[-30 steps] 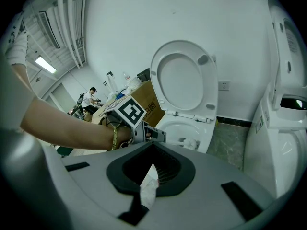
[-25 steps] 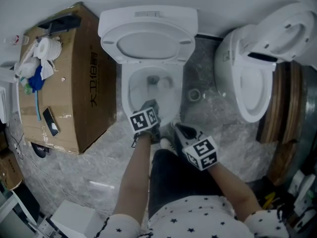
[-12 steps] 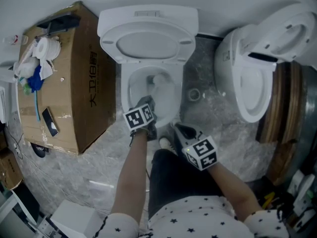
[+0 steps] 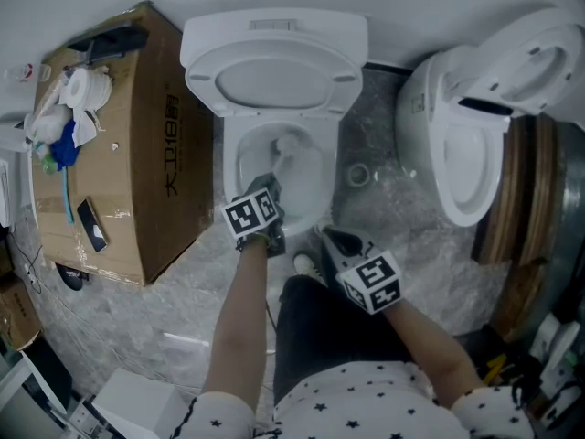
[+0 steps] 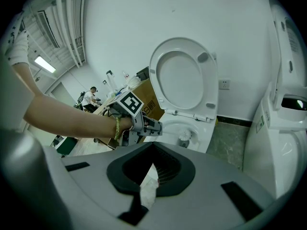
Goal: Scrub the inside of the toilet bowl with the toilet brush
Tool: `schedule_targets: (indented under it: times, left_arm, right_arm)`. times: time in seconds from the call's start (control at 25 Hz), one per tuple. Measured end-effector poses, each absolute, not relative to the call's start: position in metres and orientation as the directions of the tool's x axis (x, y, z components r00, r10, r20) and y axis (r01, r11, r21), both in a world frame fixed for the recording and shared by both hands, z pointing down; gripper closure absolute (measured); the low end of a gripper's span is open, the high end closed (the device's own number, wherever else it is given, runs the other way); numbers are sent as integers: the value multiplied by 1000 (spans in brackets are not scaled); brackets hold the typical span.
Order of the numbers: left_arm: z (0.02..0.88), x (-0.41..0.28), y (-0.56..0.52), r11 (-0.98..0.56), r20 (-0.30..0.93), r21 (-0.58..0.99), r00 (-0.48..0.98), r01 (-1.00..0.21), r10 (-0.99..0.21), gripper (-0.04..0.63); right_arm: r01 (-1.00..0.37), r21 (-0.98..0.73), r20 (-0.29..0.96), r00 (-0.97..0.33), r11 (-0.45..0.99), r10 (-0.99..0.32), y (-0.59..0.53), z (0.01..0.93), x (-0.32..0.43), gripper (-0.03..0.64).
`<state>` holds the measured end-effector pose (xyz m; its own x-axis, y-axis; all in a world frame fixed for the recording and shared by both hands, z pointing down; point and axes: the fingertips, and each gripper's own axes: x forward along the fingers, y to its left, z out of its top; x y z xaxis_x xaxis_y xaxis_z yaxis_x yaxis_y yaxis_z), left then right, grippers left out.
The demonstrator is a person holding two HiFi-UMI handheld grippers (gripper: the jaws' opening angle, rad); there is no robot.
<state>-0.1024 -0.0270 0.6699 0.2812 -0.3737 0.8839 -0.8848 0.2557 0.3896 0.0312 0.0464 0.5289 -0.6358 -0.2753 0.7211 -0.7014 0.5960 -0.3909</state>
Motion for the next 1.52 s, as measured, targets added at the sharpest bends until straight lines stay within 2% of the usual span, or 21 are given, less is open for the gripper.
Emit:
schedule_targets:
  times: [1.52]
  left_arm:
    - [687,-128,-26,296,898,364,248,-883,-363,439]
  right_arm:
    - [-688,-409,727,-643,600,-241,48,541,23,611]
